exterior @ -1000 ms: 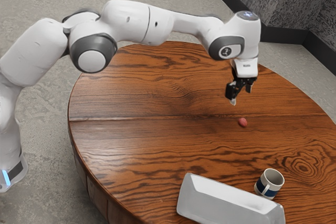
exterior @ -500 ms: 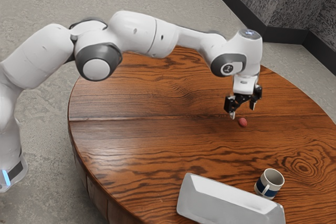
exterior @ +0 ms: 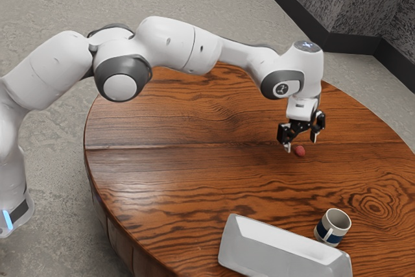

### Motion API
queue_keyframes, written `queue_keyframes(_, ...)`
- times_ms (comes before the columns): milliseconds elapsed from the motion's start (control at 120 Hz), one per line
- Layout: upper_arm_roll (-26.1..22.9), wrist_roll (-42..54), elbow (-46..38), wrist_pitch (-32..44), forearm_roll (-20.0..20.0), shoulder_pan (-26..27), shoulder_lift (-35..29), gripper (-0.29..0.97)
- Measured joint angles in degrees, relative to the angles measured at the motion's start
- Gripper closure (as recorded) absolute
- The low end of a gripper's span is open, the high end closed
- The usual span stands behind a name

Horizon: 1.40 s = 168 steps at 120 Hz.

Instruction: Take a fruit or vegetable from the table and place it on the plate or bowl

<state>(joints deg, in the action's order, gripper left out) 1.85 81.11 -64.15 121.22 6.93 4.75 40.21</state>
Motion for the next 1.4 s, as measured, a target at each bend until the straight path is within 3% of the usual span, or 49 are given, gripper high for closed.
queue_keyframes(933, 0.2, 2.5, 0.3, 0.8, 0.9, -0.1, 2.0, 0.06)
queue_keyframes(1400, 0.3, 1.8, 0.1, 2.5, 0.8, -0.1, 2.1, 0.53)
